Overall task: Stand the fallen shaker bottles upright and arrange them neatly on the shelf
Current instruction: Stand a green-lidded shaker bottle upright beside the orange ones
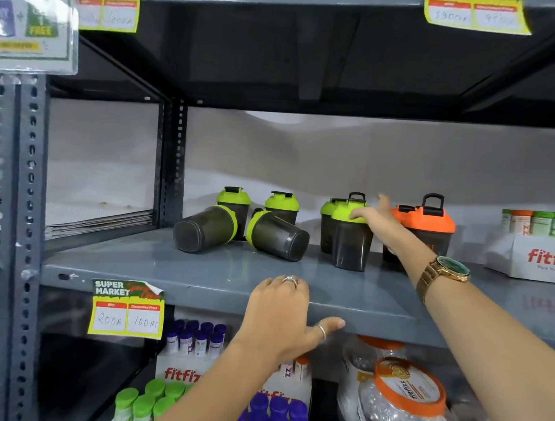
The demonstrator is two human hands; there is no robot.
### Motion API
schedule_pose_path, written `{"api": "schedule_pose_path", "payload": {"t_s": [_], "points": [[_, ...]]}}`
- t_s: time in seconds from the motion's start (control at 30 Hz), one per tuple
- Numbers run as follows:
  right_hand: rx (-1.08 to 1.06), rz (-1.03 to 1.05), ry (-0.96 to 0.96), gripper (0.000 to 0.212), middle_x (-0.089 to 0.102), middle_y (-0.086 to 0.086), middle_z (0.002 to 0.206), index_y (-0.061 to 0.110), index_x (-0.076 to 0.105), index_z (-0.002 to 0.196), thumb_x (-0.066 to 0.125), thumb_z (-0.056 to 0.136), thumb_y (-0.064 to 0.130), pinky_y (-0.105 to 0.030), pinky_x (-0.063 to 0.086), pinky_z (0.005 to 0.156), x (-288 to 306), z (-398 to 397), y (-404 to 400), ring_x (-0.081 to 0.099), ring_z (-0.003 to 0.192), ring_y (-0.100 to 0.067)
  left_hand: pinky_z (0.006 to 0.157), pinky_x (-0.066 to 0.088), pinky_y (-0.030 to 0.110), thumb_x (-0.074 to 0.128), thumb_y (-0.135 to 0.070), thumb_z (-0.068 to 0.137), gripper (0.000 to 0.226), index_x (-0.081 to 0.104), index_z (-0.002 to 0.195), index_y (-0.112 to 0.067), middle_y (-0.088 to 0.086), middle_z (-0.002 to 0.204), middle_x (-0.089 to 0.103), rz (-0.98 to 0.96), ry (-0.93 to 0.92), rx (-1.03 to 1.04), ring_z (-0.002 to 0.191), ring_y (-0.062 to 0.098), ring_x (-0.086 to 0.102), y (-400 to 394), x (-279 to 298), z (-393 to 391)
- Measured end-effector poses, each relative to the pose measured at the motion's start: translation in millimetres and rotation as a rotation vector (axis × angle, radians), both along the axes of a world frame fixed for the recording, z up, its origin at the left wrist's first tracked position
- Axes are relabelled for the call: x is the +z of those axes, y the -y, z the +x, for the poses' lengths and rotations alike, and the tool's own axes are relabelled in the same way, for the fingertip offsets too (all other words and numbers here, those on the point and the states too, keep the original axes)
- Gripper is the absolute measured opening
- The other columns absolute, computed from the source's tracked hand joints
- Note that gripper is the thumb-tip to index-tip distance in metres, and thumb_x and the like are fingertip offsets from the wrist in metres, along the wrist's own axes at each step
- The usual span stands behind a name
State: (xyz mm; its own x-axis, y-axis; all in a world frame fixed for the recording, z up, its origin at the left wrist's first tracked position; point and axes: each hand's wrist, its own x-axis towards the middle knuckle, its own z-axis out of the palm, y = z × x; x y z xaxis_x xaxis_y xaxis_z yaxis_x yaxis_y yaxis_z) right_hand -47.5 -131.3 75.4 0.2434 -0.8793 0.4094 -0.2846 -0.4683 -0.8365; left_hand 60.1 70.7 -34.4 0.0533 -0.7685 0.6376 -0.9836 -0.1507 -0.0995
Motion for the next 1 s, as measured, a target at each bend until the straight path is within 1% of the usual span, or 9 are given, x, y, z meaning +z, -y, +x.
{"api": "schedule_pose_path", "payload": {"t_s": [0.07, 0.13, 0.2, 0.27, 0.4, 0.7, 0.77, 0.87, 1.0], "points": [[-0.142, -0.176, -0.032, 0.085, 0.030, -0.018, 0.150, 0.010, 0.021, 0.146, 0.063, 0.079, 0.043, -0.041, 0.029, 0.108, 9, 9, -4, 0.030, 0.138, -0.033, 0.086, 0.038, 0.032, 0.027, -0.074, 0.077, 0.072, 0.049, 0.103, -0.010, 0.008, 0.109, 0.059, -0.008, -0.009, 0.018, 0.104, 0.025, 0.051, -5, -2, 6], [-0.351, -0.347, -0.187, 0.086, 0.038, -0.023, 0.144, 0.003, 0.034, 0.138, 0.056, 0.077, 0.060, -0.045, 0.035, 0.104, 18, 22, -11, 0.037, 0.131, -0.039, 0.099, 0.032, 0.034, 0.025, -0.073, 0.079, 0.080, 0.043, 0.121, -0.008, 0.012, 0.128, 0.052, 0.028, 0.020, 0.019, 0.119, 0.026, 0.044, -7, -5, 12], [-0.517, -0.412, -0.383, 0.089, 0.044, -0.023, 0.138, 0.002, 0.043, 0.132, 0.050, 0.075, 0.070, -0.047, 0.037, 0.099, 28, 35, -18, 0.041, 0.125, -0.040, 0.110, 0.020, 0.035, 0.024, -0.071, 0.080, 0.086, 0.031, 0.134, -0.005, 0.014, 0.144, 0.039, 0.078, 0.043, 0.012, 0.132, 0.026, 0.032, -8, -6, 13], [-0.599, -0.391, -0.590, 0.088, 0.048, -0.020, 0.134, 0.003, 0.050, 0.127, 0.048, 0.074, 0.073, -0.044, 0.037, 0.096, 34, 45, -23, 0.043, 0.121, -0.038, 0.112, 0.018, 0.035, 0.023, -0.071, 0.081, 0.086, 0.027, 0.137, -0.005, 0.015, 0.147, 0.034, 0.092, 0.044, 0.010, 0.134, 0.025, 0.029, -6, -6, 14], [-0.615, -0.368, -0.784, 0.060, 0.049, -0.016, 0.130, 0.007, 0.052, 0.126, 0.062, 0.079, 0.044, -0.036, 0.039, 0.093, 39, 53, -24, 0.044, 0.118, -0.034, 0.107, 0.024, 0.034, 0.024, -0.070, 0.082, 0.082, 0.036, 0.131, -0.005, 0.014, 0.141, 0.042, 0.051, 0.027, -0.009, 0.129, 0.025, 0.037, -5, -5, 15], [-0.401, -0.260, -0.985, 0.054, 0.053, -0.012, 0.133, 0.008, 0.052, 0.128, 0.069, 0.080, 0.027, -0.035, 0.035, 0.100, 61, 28, -15, 0.042, 0.126, -0.033, 0.105, 0.028, 0.033, 0.028, -0.068, 0.082, 0.082, 0.040, 0.130, -0.003, 0.016, 0.139, 0.046, -0.005, 0.033, -0.036, 0.127, 0.027, 0.041, -4, -7, 14], [-0.293, -0.299, -1.005, 0.053, 0.053, -0.009, 0.136, 0.010, 0.053, 0.131, 0.068, 0.081, 0.014, -0.033, 0.038, 0.103, 62, 23, -17, 0.048, 0.126, -0.031, 0.105, 0.029, 0.034, 0.028, -0.068, 0.082, 0.082, 0.041, 0.129, -0.002, 0.016, 0.138, 0.047, -0.007, 0.034, -0.035, 0.126, 0.028, 0.042, -4, -7, 13], [-0.201, -0.358, -0.909, 0.052, 0.057, -0.011, 0.134, 0.010, 0.055, 0.130, 0.053, 0.082, -0.009, -0.030, 0.046, 0.095, 59, 18, -21, 0.055, 0.120, -0.029, 0.103, 0.030, 0.034, 0.029, -0.068, 0.082, 0.080, 0.042, 0.127, -0.003, 0.016, 0.135, 0.049, -0.011, 0.032, -0.031, 0.124, 0.027, 0.043, -6, -6, 12], [-0.187, -0.324, -0.634, 0.043, 0.058, -0.015, 0.130, 0.011, 0.063, 0.118, 0.044, 0.081, 0.000, -0.033, 0.045, 0.093, 50, 13, -19, 0.052, 0.119, -0.034, 0.101, 0.032, 0.035, 0.030, -0.067, 0.082, 0.077, 0.045, 0.123, -0.003, 0.016, 0.128, 0.054, -0.013, 0.038, -0.028, 0.119, 0.028, 0.047, -8, -5, 11]]}}
